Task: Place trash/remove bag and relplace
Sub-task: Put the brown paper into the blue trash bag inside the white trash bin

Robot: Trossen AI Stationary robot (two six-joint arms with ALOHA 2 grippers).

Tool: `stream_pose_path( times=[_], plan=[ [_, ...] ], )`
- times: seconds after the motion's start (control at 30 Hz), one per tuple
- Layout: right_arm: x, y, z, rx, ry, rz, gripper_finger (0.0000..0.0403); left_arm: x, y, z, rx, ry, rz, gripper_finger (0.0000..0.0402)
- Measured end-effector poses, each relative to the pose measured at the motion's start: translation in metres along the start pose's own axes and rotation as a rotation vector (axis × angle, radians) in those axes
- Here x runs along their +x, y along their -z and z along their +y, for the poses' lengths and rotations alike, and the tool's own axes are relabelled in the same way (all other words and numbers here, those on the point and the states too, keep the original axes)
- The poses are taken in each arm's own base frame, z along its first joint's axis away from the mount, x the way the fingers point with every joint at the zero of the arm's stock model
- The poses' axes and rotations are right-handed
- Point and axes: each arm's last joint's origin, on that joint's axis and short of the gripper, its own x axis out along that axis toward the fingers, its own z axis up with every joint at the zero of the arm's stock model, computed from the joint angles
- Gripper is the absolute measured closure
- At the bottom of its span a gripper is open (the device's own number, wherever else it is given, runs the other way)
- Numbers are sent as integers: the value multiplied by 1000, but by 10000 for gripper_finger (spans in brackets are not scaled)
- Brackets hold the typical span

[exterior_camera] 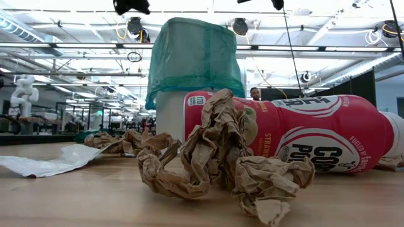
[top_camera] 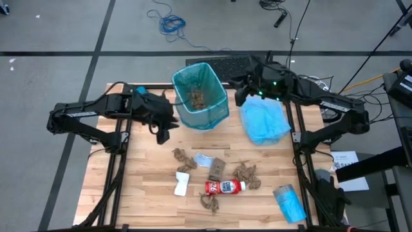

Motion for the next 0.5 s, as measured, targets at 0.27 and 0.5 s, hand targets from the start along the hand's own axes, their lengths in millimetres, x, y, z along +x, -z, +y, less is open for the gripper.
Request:
stream_pose_path(
  times=[0.27,0.5],
  plan=[
    [-11,8,7,-13,44,38,316,32,21,1,-31,59,112,308],
    [-11,10,11,-16,44,39,316,37,27,2,-31,55,138,308]
  ],
)
